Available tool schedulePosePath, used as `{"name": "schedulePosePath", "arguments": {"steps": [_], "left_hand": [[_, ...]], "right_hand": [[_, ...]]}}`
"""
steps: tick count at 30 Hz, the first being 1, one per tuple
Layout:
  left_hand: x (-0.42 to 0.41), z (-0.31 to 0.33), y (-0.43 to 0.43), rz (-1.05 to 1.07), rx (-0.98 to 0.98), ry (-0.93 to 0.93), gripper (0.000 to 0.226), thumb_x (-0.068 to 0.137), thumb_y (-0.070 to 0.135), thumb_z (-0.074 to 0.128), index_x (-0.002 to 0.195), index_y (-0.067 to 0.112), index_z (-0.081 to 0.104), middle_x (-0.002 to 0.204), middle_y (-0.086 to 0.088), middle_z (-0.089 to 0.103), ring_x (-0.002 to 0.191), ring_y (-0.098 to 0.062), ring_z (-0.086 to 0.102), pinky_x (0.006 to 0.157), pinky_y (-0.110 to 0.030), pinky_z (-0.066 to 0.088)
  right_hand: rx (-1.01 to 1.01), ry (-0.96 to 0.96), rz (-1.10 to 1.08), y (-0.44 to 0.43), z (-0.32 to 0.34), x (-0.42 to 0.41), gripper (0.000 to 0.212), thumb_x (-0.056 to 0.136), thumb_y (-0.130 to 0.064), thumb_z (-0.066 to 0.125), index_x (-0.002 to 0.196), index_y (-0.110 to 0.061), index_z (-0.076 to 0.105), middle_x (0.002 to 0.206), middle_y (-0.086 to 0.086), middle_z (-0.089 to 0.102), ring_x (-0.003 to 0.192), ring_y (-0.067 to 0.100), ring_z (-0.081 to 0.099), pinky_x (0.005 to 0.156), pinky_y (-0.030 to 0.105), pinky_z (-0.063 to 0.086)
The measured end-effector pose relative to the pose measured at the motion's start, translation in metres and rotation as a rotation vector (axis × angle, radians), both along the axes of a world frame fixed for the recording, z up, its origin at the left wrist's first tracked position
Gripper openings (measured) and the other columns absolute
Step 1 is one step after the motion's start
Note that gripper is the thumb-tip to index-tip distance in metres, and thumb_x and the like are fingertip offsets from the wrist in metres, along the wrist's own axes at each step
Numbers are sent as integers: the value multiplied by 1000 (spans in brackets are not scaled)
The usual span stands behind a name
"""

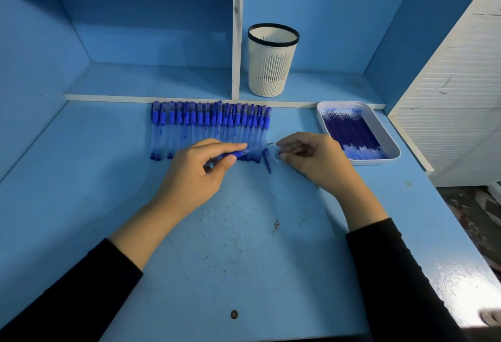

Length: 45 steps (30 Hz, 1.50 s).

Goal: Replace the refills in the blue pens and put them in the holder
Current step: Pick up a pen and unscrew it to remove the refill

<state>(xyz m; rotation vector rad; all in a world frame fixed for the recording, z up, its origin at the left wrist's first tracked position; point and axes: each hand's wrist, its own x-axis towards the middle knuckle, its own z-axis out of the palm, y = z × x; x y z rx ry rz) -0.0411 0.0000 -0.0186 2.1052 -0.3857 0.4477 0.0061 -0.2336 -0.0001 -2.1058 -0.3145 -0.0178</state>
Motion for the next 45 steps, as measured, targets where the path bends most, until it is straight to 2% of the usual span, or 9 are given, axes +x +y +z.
{"name": "schedulePosePath", "arguments": {"steps": [7,10,14,20,28,34,36,42,45], "left_hand": [[-6,4,-8,54,-102,38,25,89,11,70,109,26,74,103,14,72,89,-6,68,80,-13,51],[-7,4,-14,48,-106,41,23,89,12,71,108,24,74,105,17,71,92,-3,68,83,-12,50],[-8,2,-15,63,-87,18,23,90,13,70,110,23,74,104,18,71,93,-6,68,82,-14,51],[-9,3,-16,110,-171,38,24,89,13,70,107,30,72,100,14,73,87,-6,67,77,-13,51],[-5,2,-37,120,-163,-25,23,89,13,71,110,23,74,94,11,73,77,-10,65,69,-16,51],[3,5,-45,112,-159,-62,25,89,9,70,110,22,74,89,15,70,74,-3,64,70,-11,49],[11,7,-44,118,-151,-86,25,89,14,68,112,21,73,93,13,71,77,-6,65,72,-15,52],[40,9,-45,133,-130,-142,23,89,17,67,111,17,72,101,16,71,89,-5,67,83,-20,53],[54,8,-48,138,-112,-174,21,89,17,68,110,15,73,102,14,72,89,-5,67,83,-23,54]], "right_hand": [[331,83,100,7,17,-12,25,81,-1,73,103,-13,70,93,9,72,81,12,66,80,21,53],[321,78,168,21,16,-20,20,80,-2,75,96,-13,70,83,7,72,73,12,66,74,24,52],[276,-7,82,17,16,-17,8,82,1,72,86,-5,70,72,4,70,63,8,62,67,19,49],[694,-37,-72,3,24,-14,18,89,10,58,96,-5,64,84,11,72,82,20,68,79,28,54],[862,-184,-276,22,25,-21,17,84,6,67,96,-5,73,83,3,71,79,8,65,78,18,50],[1046,-94,-351,3,33,1,17,87,1,66,99,-10,73,94,1,74,89,15,66,88,27,52],[933,-48,-340,-9,34,11,19,89,-2,65,101,-14,73,101,0,74,92,13,66,92,26,52],[228,57,-137,-26,34,29,24,89,2,62,101,-17,72,93,-6,72,74,-7,63,75,5,43],[-32,51,-129,-23,32,41,24,88,-1,63,99,-19,75,93,-3,73,85,5,66,73,4,43]]}}
